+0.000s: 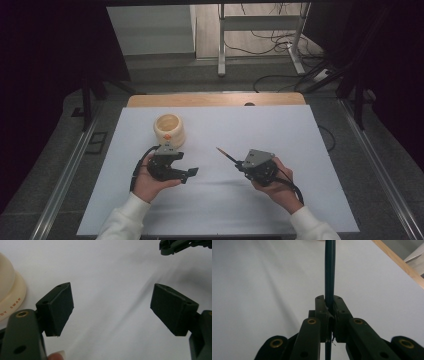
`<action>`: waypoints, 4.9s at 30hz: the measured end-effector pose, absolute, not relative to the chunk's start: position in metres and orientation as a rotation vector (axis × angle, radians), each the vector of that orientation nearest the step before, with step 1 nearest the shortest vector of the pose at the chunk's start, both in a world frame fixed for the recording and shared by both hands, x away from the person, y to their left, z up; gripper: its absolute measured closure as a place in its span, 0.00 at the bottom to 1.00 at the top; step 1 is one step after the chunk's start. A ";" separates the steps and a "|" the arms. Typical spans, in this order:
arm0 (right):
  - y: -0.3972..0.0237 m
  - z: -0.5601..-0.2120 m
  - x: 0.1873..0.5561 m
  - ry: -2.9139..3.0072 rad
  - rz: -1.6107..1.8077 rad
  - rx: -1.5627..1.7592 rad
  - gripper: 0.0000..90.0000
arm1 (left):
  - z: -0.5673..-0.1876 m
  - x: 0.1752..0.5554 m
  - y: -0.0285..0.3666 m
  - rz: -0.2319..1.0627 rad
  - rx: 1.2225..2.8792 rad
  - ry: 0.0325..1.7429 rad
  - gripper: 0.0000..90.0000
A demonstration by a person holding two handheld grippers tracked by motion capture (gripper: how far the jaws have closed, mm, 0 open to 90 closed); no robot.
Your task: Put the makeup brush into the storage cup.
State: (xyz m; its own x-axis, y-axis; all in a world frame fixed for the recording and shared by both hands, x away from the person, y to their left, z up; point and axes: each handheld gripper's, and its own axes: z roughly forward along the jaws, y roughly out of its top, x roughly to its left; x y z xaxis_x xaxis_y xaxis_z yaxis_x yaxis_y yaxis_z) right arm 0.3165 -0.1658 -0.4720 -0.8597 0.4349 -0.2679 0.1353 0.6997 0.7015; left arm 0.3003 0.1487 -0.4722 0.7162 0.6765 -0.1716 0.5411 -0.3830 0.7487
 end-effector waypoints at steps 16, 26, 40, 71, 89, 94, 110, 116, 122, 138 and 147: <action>-0.170 -0.469 0.317 2.482 1.029 0.476 0.94 | -0.471 0.301 0.151 0.206 2.056 0.937 0.22; -0.170 -0.467 0.316 2.477 1.056 0.489 0.94 | -0.469 0.302 0.144 0.186 1.980 0.937 0.23; -0.169 -0.467 0.313 2.465 1.078 0.490 0.94 | -0.467 0.302 0.139 0.172 1.923 0.929 0.23; -0.163 -0.468 0.313 2.467 1.089 0.481 0.94 | -0.469 0.301 0.122 0.156 1.850 0.882 0.24; -0.160 -0.470 0.313 2.469 1.091 0.482 0.94 | -0.468 0.299 0.116 0.150 1.818 0.852 0.26; -0.159 -0.470 0.312 2.470 1.094 0.485 0.94 | -0.468 0.298 0.111 0.162 1.796 0.834 0.26; -0.156 -0.473 0.312 2.470 1.098 0.482 0.94 | -0.472 0.301 0.101 0.136 1.773 0.824 0.28; -0.154 -0.474 0.311 2.470 1.095 0.476 0.94 | -0.473 0.303 0.100 0.125 1.756 0.838 0.29; -0.152 -0.475 0.311 2.469 1.104 0.480 0.94 | -0.474 0.306 0.100 0.108 1.745 0.843 0.30; -0.143 -0.478 0.308 2.471 1.125 0.461 0.94 | -0.478 0.309 0.095 0.049 1.706 0.825 0.66; -0.139 -0.480 0.307 2.484 1.134 0.454 0.94 | -0.479 0.310 0.096 0.009 1.675 0.824 0.87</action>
State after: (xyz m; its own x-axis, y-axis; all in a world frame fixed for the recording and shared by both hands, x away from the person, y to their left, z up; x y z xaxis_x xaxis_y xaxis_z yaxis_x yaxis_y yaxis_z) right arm 0.3073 -0.1391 -0.4801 -0.8790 0.4338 -0.1979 0.1347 0.6240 0.7697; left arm 0.3101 0.0961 -0.4787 0.7482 0.5163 -0.4168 0.5070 -0.0396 0.8610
